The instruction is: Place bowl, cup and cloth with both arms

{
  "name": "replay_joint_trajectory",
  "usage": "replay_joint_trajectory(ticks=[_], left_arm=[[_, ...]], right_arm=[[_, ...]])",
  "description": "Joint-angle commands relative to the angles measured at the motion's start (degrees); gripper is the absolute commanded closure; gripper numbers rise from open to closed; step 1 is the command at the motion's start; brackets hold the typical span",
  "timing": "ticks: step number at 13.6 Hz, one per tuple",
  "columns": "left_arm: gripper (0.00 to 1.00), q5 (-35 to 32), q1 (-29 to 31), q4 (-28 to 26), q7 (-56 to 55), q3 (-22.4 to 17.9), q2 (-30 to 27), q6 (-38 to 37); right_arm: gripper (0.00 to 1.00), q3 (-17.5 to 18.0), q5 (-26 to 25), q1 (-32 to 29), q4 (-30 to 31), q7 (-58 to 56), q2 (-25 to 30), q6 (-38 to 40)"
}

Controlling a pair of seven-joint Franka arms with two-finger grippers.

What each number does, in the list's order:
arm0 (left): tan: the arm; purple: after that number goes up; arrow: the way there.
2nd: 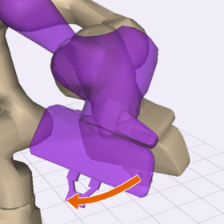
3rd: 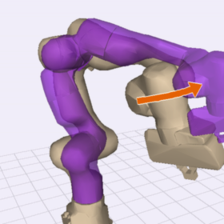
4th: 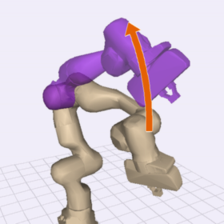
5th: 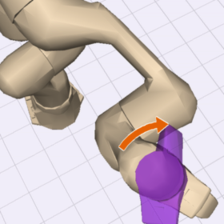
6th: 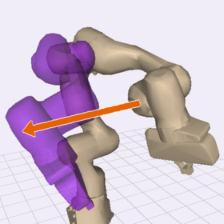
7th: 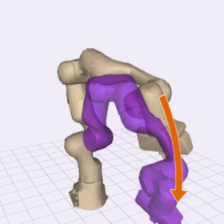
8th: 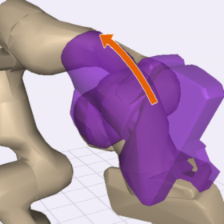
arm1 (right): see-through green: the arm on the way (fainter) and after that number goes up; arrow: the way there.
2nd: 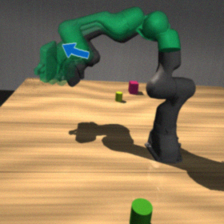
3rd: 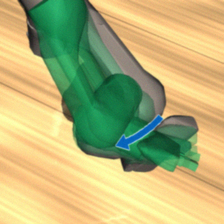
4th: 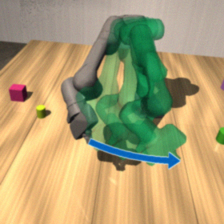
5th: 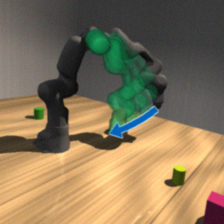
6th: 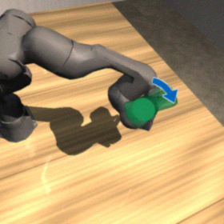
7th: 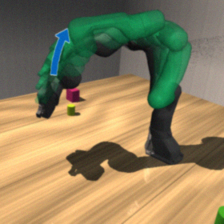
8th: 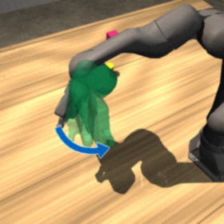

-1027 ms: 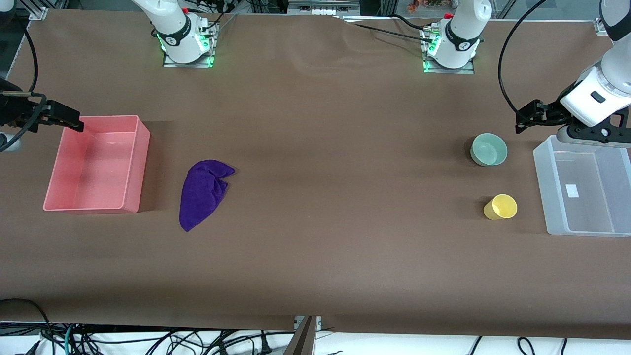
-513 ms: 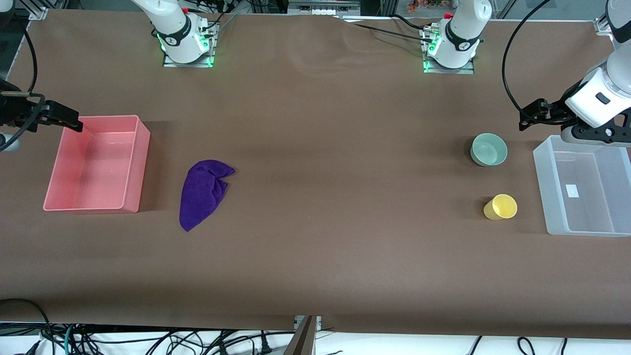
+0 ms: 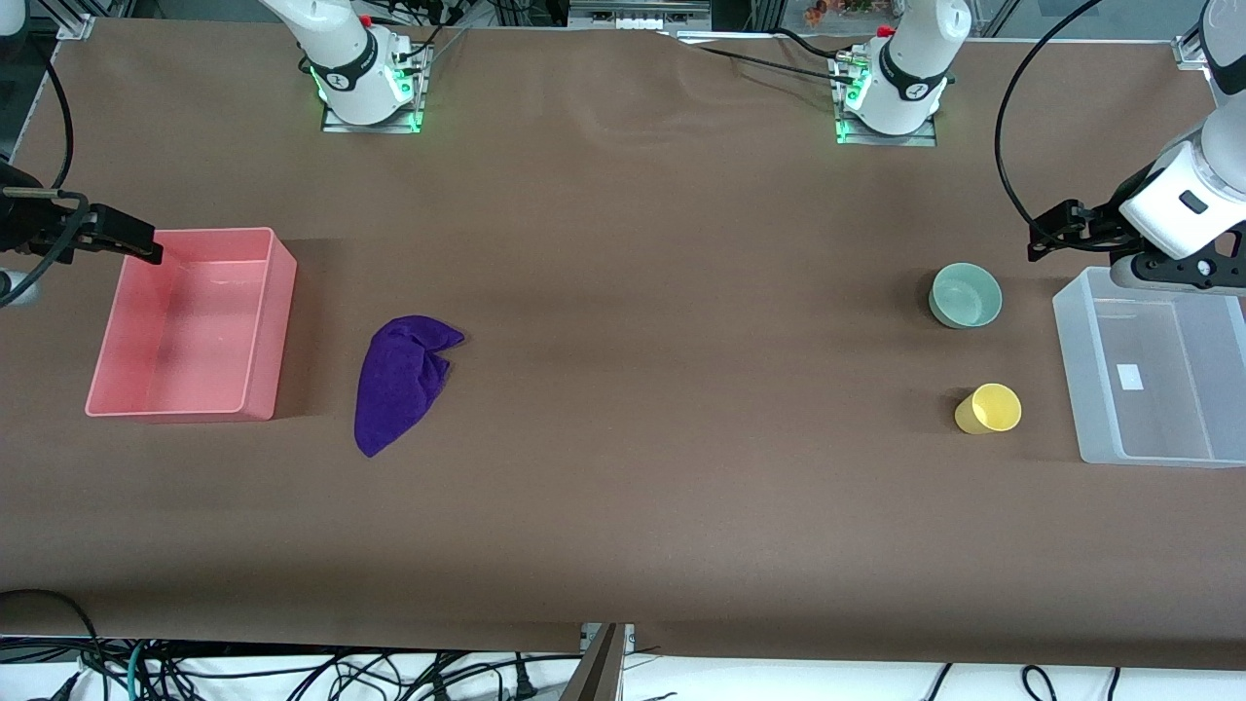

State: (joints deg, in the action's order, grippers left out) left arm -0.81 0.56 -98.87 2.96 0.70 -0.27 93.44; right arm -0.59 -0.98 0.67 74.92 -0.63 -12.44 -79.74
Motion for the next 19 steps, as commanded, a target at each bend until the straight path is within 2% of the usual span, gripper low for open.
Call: replay_joint_trajectory(ticks=[1,3,7,9,11,13,16,19], left_arm=[[0.0,1.08,1.64,0.78,1.87,-0.08,0.61,-0.71],[0.0,0.38,1.73,0.78,1.78,-0.17,2.02,-0.71],[0.0,-5.42,1.82,-0.36,3.0,0.0,6.31,-1.32],[0.0,-6.65,4.96,-0.89,12.36,0.0,10.18,-0.02],[0.0,-6.66,6.64,-2.55,19.24,0.0,12.65,3.75],[0.0,-6.66,7.26,-9.2,22.08,0.0,12.49,10.15],[0.01,-6.66,9.11,-20.37,29.88,0.0,12.22,24.11],[0.01,-6.66,11.3,-27.41,38.24,0.0,15.37,38.27]], right_arm=[[0.0,0.59,-0.34,0.2,0.49,-0.25,-2.31,-1.73],[0.0,0.77,-0.07,0.64,3.8,-0.25,-2.51,-5.58],[0.0,1.56,1.24,0.64,17.51,-0.6,-2.86,-19.37],[0.0,4.28,4.93,0.56,22.08,0.01,-3.38,-25.18],[0.0,5.25,4.94,2.21,26.13,0.19,-6.18,-32.55],[0.0,5.25,4.85,4.24,30.87,0.19,-8.47,-40.63],[0.0,5.25,4.32,6.0,34.93,0.19,-11.9,-47.95],[0.0,5.25,3.89,7.58,37.74,0.1,-14.36,-54.89]])
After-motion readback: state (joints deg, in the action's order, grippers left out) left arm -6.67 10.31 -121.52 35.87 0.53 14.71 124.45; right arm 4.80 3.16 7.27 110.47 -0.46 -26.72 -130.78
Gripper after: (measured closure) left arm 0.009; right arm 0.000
